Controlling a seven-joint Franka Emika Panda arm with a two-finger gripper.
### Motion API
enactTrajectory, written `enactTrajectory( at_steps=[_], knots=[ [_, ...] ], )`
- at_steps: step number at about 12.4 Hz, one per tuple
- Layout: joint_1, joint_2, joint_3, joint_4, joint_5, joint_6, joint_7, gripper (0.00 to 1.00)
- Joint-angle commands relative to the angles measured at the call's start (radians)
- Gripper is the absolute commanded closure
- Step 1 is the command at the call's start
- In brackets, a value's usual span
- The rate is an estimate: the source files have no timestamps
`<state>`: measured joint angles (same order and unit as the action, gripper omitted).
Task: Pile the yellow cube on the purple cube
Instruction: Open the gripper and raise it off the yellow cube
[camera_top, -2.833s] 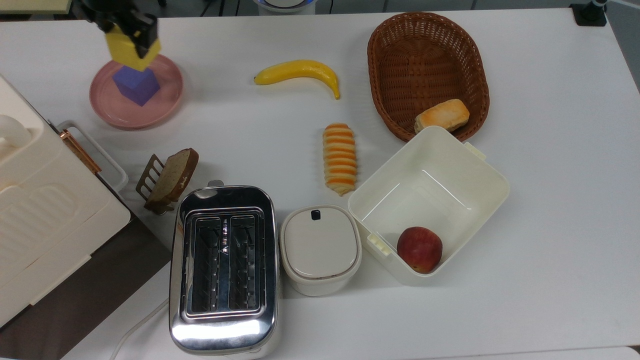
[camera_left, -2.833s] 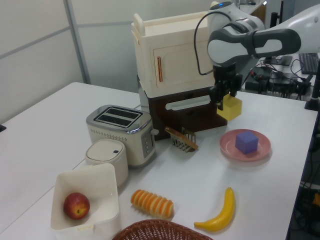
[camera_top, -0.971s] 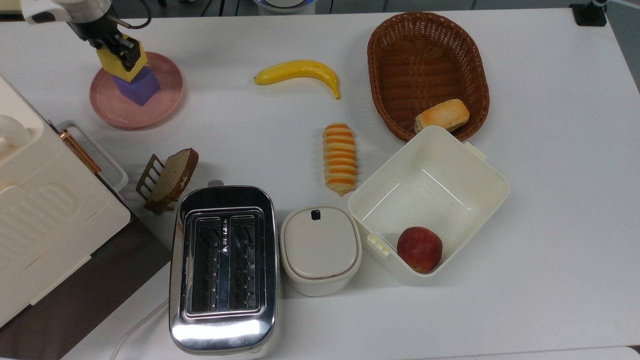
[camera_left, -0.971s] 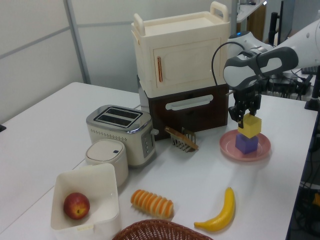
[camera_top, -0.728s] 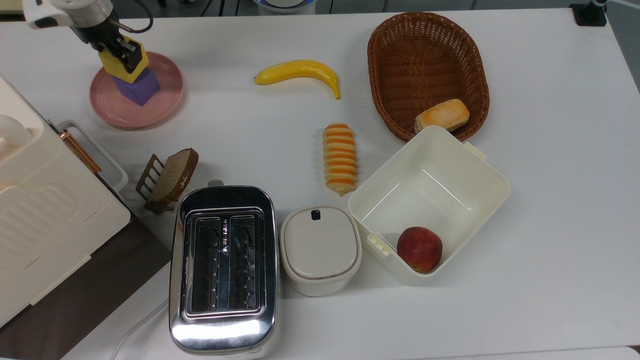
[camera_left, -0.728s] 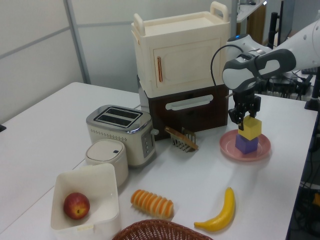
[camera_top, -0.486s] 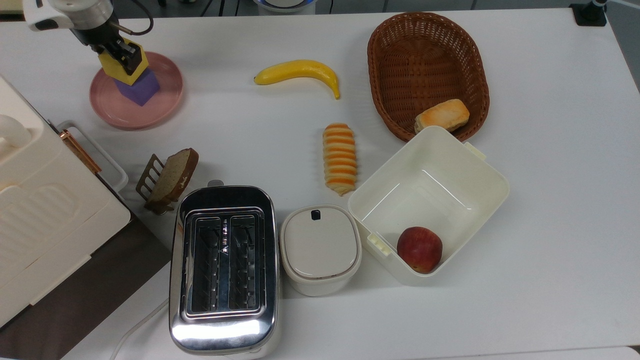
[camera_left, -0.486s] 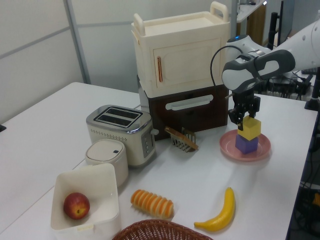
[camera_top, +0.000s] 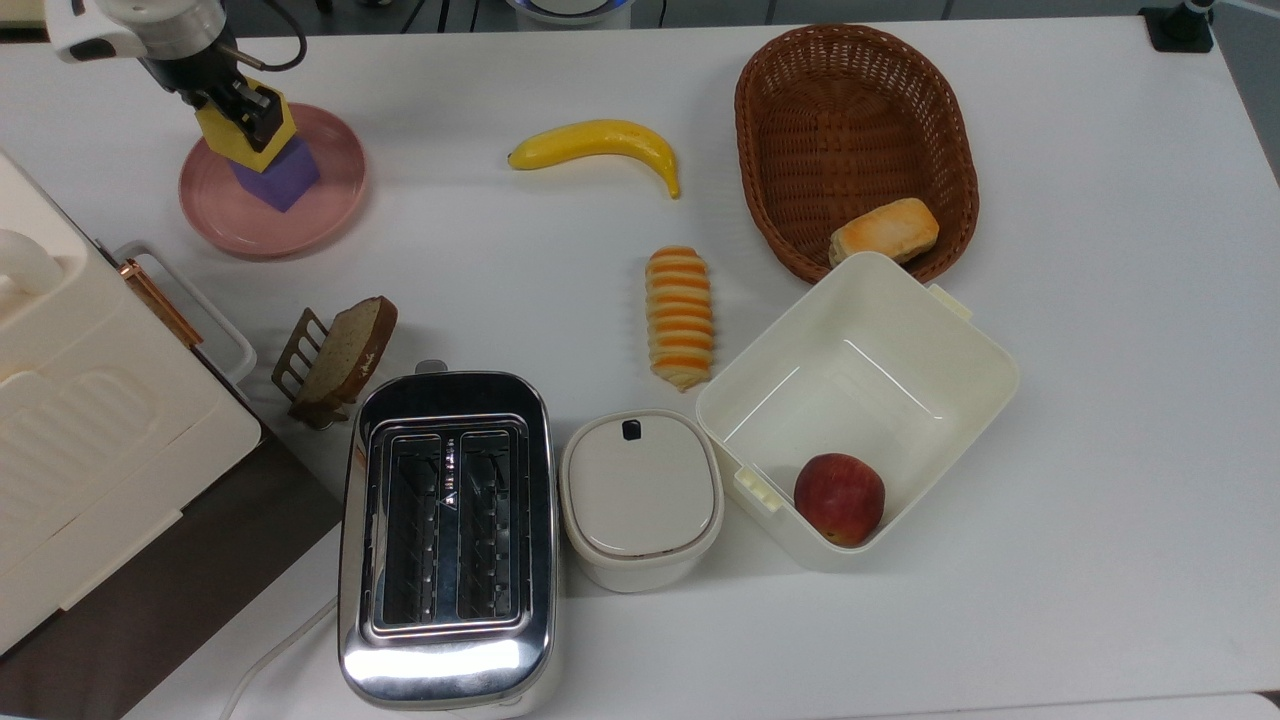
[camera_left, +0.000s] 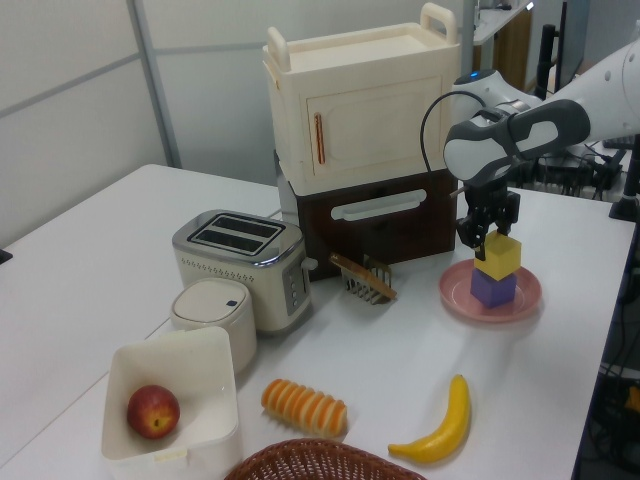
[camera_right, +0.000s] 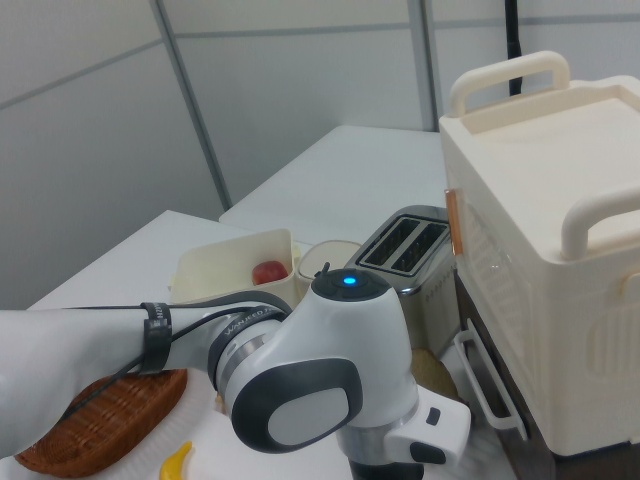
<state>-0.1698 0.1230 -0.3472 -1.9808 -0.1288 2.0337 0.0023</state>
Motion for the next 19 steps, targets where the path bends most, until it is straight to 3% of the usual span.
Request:
enactTrajectory(
  at_steps=[1, 5, 6, 7, 12, 15, 16, 19],
  knots=[
    [0.01, -0.003, -0.009, -0.023, -0.002, 0.04, -0.022, 0.69],
    [0.015, 0.001, -0.006, -0.023, -0.003, 0.042, -0.022, 0.69],
    [0.015, 0.001, -0.004, -0.023, -0.005, 0.042, -0.022, 0.54],
    [0.015, 0.003, -0.004, -0.023, -0.006, 0.04, -0.024, 0.01],
    [0.015, -0.002, -0.006, -0.02, -0.026, 0.027, -0.022, 0.0],
    [0.016, -0.08, 0.007, 0.014, -0.069, -0.061, -0.021, 0.0],
    [0.01, -0.095, 0.045, 0.061, -0.069, -0.128, -0.018, 0.0],
    [-0.029, -0.094, 0.225, 0.233, -0.052, -0.314, -0.002, 0.0]
  ],
)
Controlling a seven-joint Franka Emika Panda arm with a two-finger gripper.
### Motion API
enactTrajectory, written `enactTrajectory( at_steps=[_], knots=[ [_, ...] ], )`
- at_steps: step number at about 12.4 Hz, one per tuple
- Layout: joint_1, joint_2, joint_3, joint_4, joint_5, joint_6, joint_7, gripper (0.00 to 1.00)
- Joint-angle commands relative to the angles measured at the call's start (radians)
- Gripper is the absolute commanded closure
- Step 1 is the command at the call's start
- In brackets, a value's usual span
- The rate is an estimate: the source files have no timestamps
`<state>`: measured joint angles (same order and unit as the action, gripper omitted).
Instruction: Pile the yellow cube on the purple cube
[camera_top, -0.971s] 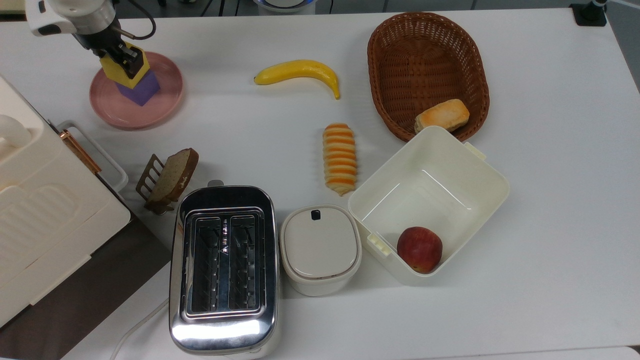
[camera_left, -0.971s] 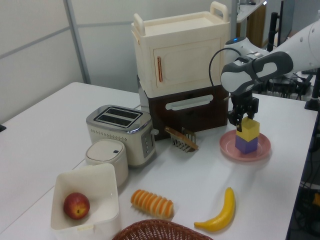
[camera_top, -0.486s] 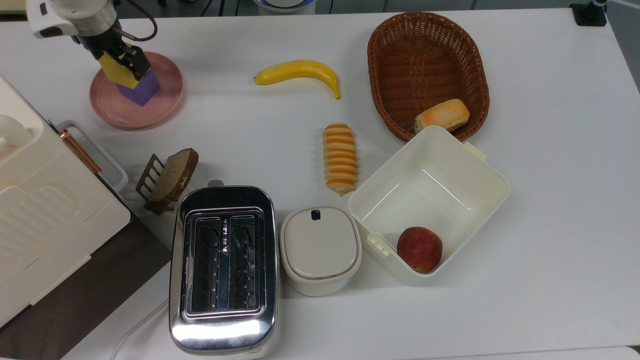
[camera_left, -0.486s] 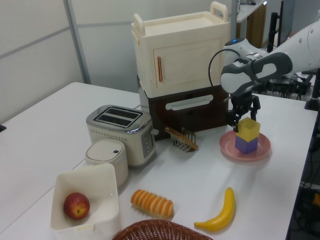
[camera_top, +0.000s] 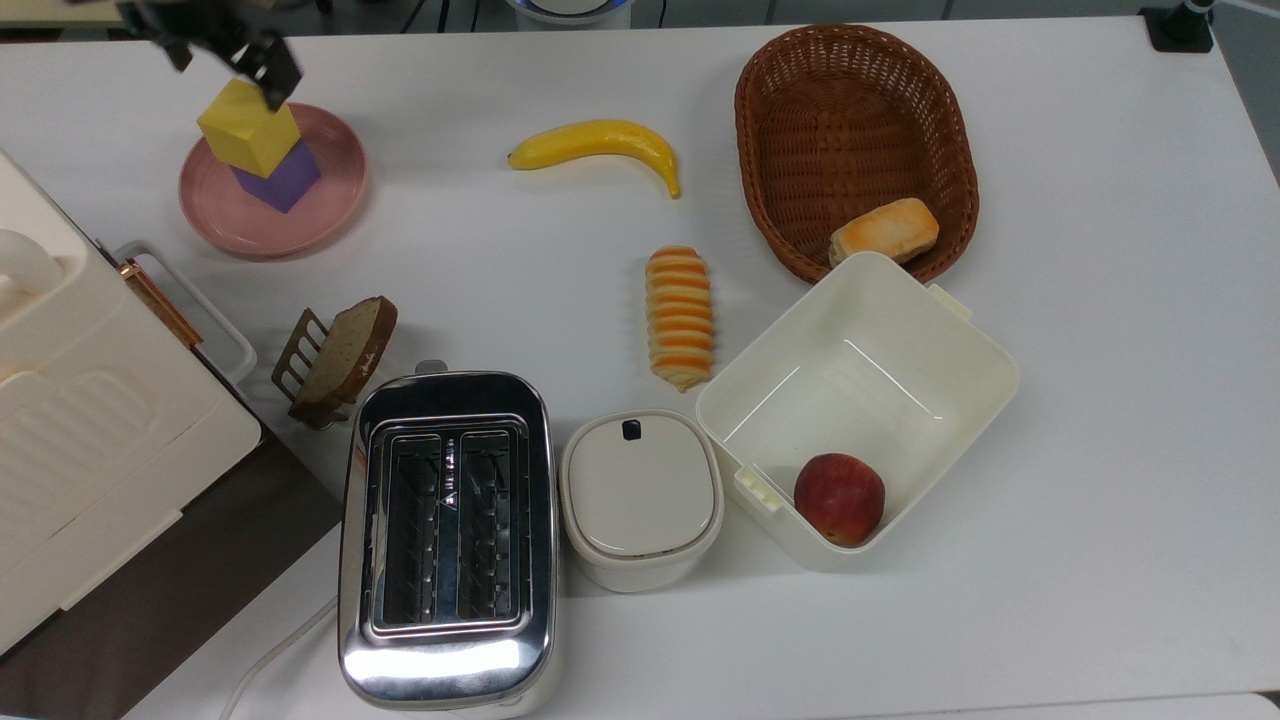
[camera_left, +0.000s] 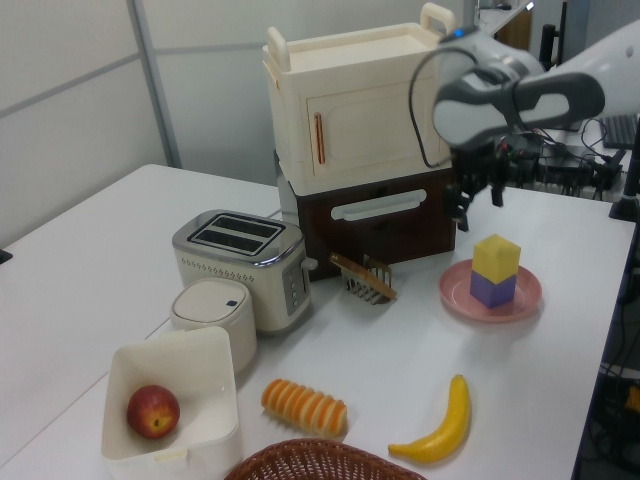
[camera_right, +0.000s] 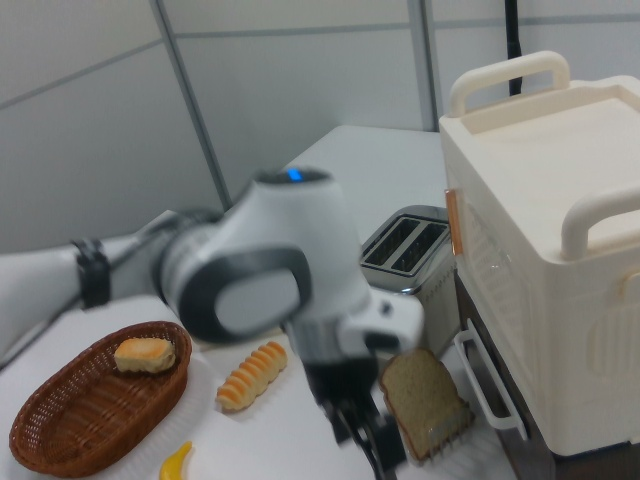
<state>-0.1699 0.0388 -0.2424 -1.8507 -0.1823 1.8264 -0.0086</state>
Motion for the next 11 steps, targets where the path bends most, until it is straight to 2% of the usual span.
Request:
enactTrajectory(
  at_steps=[1, 3, 4, 5, 6, 7, 8, 10, 11],
  knots=[
    [-0.028, -0.007, 0.167, 0.143, 0.026, -0.122, 0.062, 0.0],
    [-0.011, -0.004, 0.237, 0.162, 0.043, -0.119, 0.182, 0.0],
    [0.031, -0.002, 0.235, 0.162, 0.056, -0.122, 0.187, 0.0],
    [0.062, -0.002, 0.218, 0.162, 0.094, -0.124, 0.187, 0.0],
    [0.096, -0.004, 0.18, 0.163, 0.121, -0.122, 0.179, 0.0],
    [0.157, -0.004, 0.11, 0.163, 0.138, -0.122, 0.177, 0.0],
    [0.202, -0.002, 0.072, 0.163, 0.139, -0.122, 0.177, 0.0],
    [0.205, -0.011, 0.037, 0.163, 0.148, -0.124, 0.176, 0.0],
    [0.208, -0.011, 0.019, 0.175, 0.179, -0.127, 0.165, 0.0]
  ],
)
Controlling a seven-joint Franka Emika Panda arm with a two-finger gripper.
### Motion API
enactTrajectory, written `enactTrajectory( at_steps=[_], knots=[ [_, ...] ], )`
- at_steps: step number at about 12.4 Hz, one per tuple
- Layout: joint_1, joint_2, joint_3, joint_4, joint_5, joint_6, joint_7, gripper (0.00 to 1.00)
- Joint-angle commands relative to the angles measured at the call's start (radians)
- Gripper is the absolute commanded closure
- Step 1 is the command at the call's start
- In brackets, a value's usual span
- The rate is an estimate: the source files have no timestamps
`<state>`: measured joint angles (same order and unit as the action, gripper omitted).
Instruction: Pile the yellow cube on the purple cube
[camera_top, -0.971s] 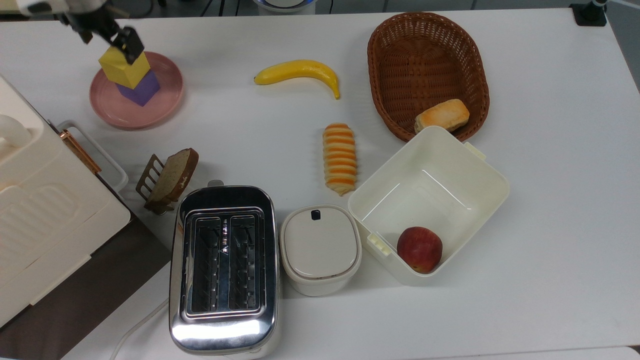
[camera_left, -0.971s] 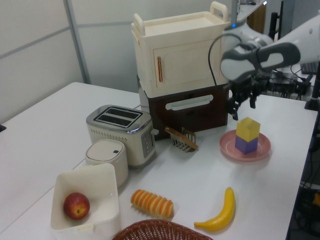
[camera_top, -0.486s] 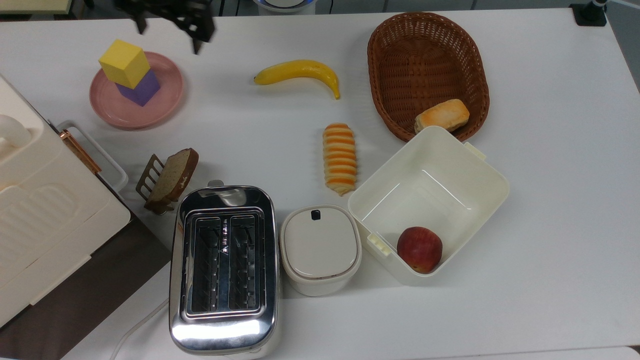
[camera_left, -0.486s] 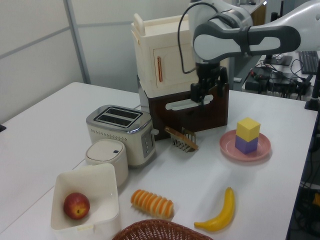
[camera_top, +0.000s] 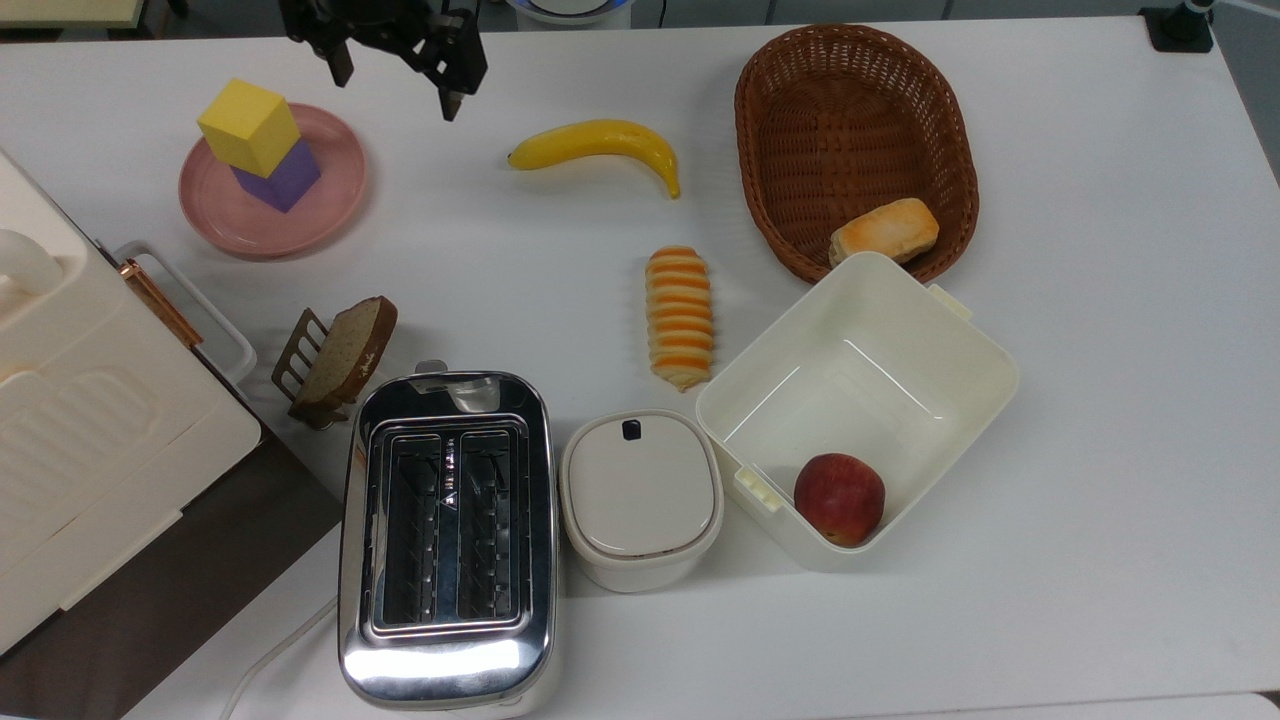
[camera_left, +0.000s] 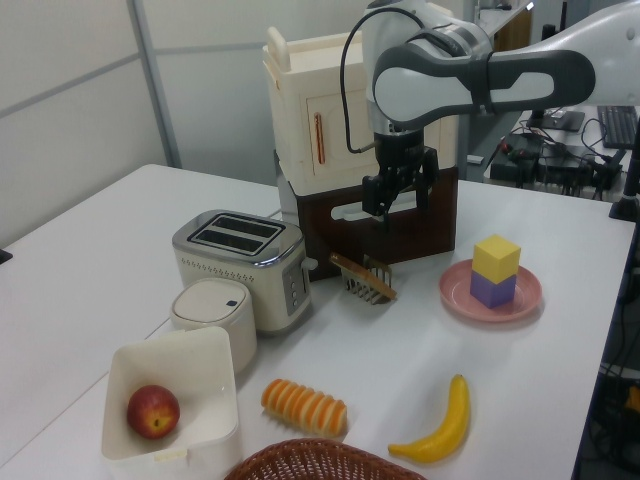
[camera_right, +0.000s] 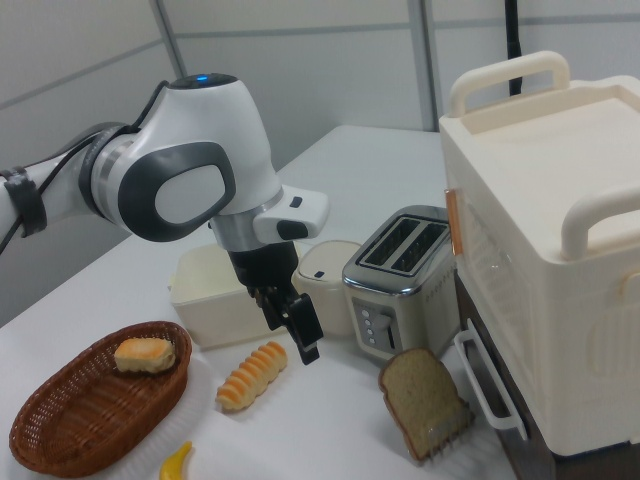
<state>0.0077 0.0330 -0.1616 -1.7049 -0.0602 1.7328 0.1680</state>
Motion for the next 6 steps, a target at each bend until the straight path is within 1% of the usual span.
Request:
enactTrajectory(
  at_steps=[1, 6],
  knots=[
    [0.025, -0.005, -0.062, 0.031, 0.08, -0.041, -0.054, 0.0],
    [0.025, 0.001, -0.05, 0.037, 0.082, -0.044, -0.087, 0.0]
  ],
)
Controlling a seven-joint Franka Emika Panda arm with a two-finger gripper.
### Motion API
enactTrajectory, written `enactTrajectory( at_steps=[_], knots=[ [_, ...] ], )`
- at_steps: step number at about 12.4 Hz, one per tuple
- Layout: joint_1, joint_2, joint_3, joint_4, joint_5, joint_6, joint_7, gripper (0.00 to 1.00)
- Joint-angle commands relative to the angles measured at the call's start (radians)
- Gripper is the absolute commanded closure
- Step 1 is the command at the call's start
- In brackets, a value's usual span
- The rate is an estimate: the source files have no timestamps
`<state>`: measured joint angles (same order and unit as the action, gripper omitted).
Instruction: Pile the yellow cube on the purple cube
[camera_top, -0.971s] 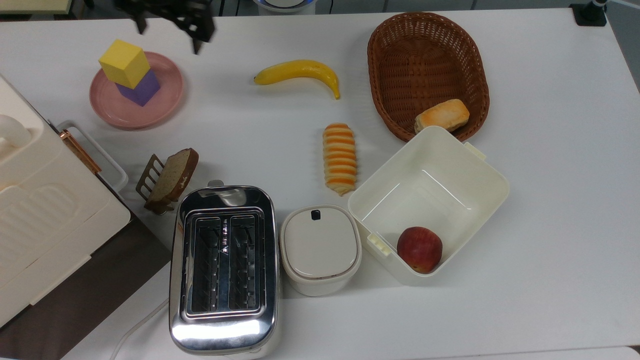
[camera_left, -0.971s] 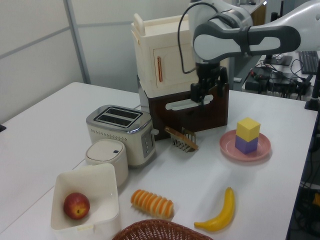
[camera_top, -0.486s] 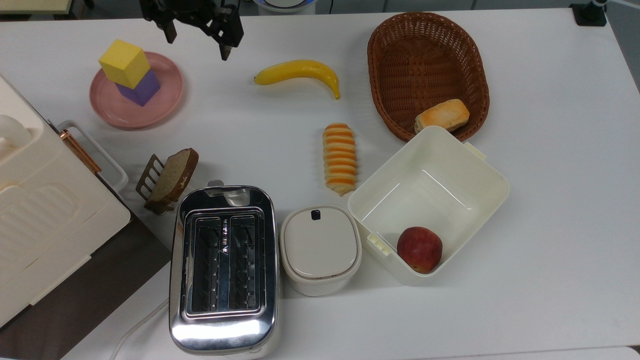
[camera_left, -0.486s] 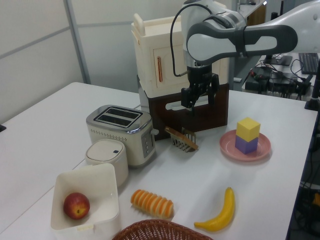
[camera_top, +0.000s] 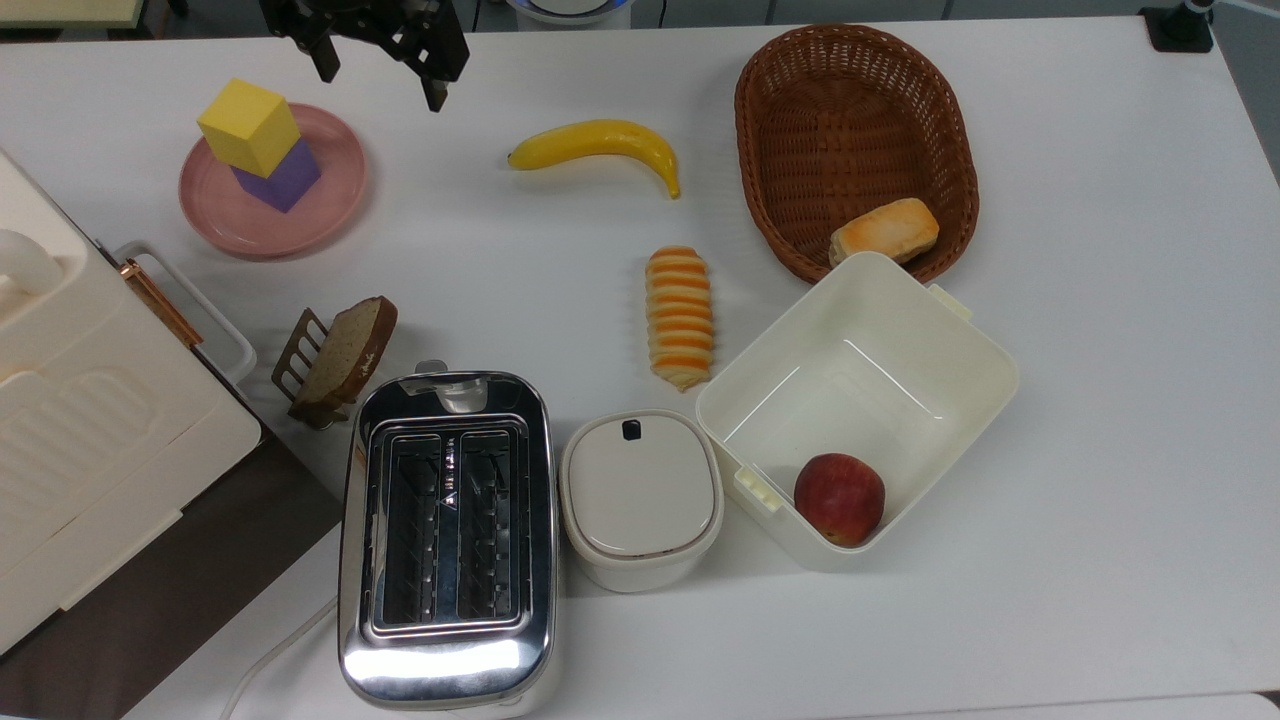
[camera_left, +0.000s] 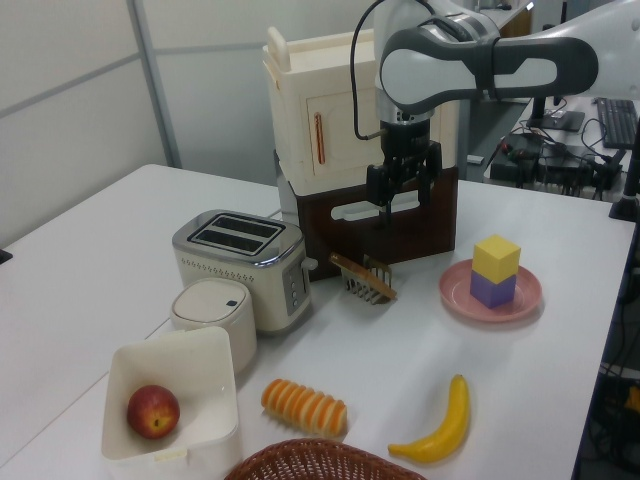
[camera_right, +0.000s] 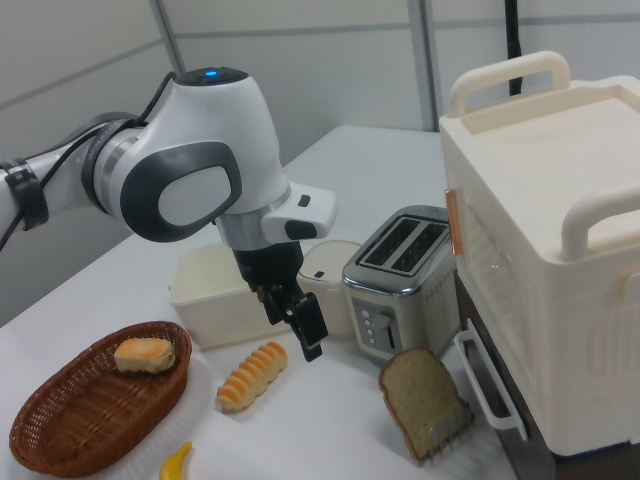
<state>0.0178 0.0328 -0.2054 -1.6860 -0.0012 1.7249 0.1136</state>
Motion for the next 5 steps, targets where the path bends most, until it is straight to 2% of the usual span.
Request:
enactTrajectory(
  at_steps=[1, 5],
  knots=[
    [0.014, 0.002, -0.005, 0.019, 0.023, -0.038, -0.051, 0.0],
    [0.014, 0.003, -0.006, 0.019, 0.023, -0.038, -0.055, 0.0]
  ],
)
